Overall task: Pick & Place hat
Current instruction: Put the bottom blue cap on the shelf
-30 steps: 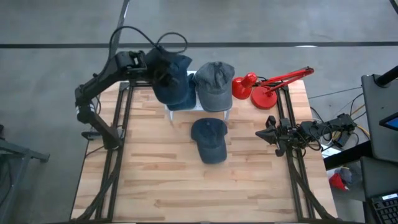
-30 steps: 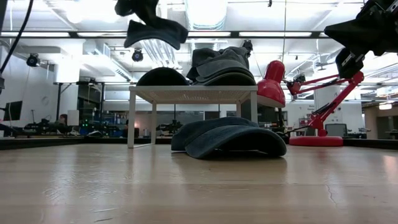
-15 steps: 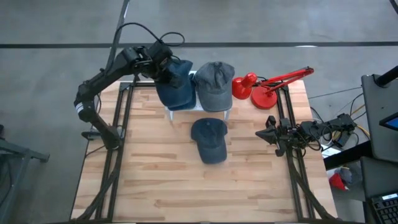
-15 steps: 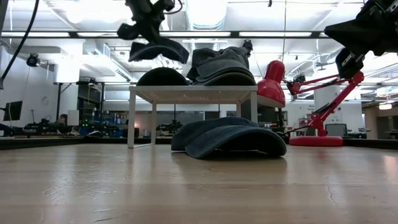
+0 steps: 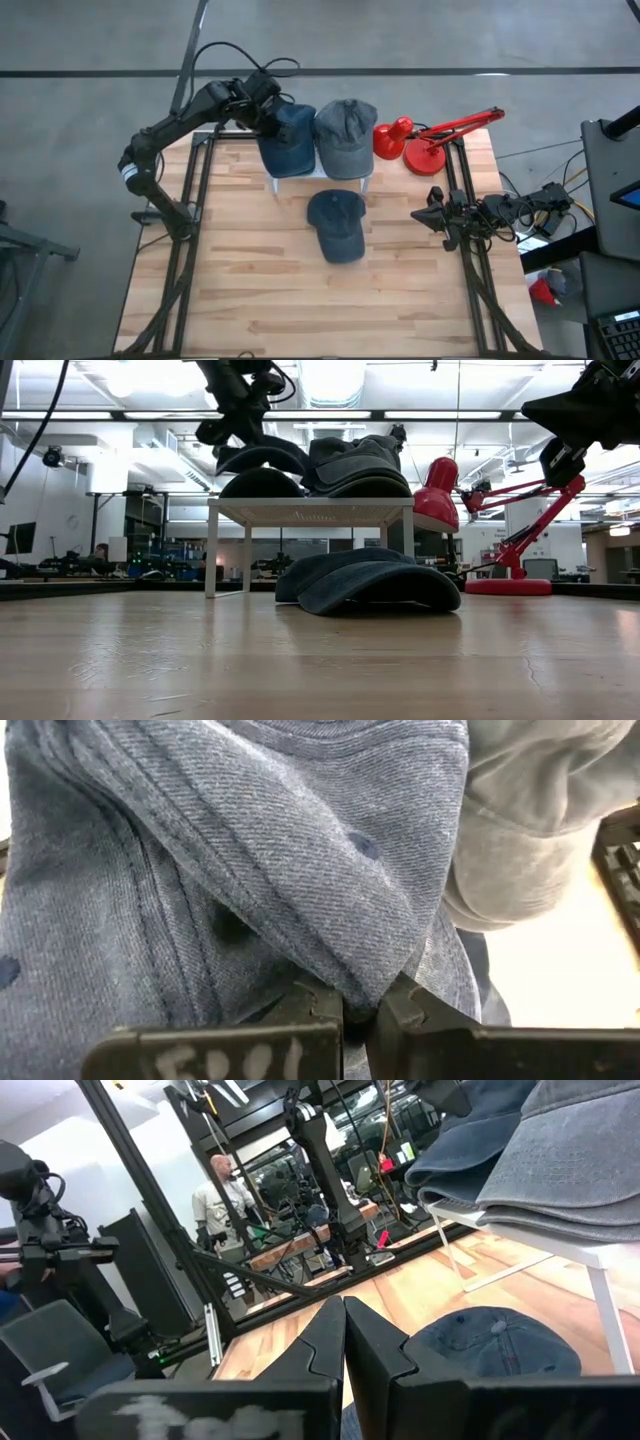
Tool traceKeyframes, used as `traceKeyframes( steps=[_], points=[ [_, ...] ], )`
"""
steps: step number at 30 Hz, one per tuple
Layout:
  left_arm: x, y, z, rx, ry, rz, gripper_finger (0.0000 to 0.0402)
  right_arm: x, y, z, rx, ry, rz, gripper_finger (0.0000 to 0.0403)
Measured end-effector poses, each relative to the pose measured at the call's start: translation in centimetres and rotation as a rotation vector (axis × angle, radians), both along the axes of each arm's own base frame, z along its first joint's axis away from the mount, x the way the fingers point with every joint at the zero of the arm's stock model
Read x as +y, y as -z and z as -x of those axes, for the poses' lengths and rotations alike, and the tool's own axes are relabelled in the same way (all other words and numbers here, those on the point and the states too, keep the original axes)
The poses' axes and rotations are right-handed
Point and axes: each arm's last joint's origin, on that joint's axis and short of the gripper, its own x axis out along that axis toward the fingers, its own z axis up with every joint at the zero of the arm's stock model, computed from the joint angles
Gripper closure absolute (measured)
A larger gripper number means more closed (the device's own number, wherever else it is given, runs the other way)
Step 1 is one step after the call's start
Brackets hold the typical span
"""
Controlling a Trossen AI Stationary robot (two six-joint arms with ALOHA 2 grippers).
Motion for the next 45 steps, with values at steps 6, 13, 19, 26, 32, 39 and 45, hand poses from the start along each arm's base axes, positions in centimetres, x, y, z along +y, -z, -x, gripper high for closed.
traceKeyframes(
  steps=[6,13,19,26,32,39,45],
  points=[
    [0.3,0.3,-0.2,-0.001,0.002,0.011,0.0392,0.0,0.0,0.0,0.0,0.0,0.0,0.0394],
    [1.0,1.7,-1.3,0.025,0.027,0.049,0.0392,0.0,0.0,0.0,0.0,0.0,0.0,0.0394],
    [1.5,2.5,-1.8,0.045,0.026,0.066,0.0382,0.0,0.0,0.0,0.0,0.0,0.0,0.0394],
    [1.5,2.4,-1.8,0.057,0.017,0.043,0.0345,0.0,0.0,0.0,0.0,0.0,0.0,0.0394],
    [1.5,2.3,-1.7,0.062,0.017,0.025,0.0319,0.0,0.0,0.0,0.0,0.0,0.0,0.0394],
    [1.4,2.0,-1.5,0.057,0.018,0.016,0.0289,0.0,0.0,0.0,0.0,0.0,0.0,0.0394],
    [0.9,1.2,-0.9,0.037,0.023,-0.004,0.0273,0.0,0.0,0.0,0.0,0.0,0.0,0.0394]
  ],
)
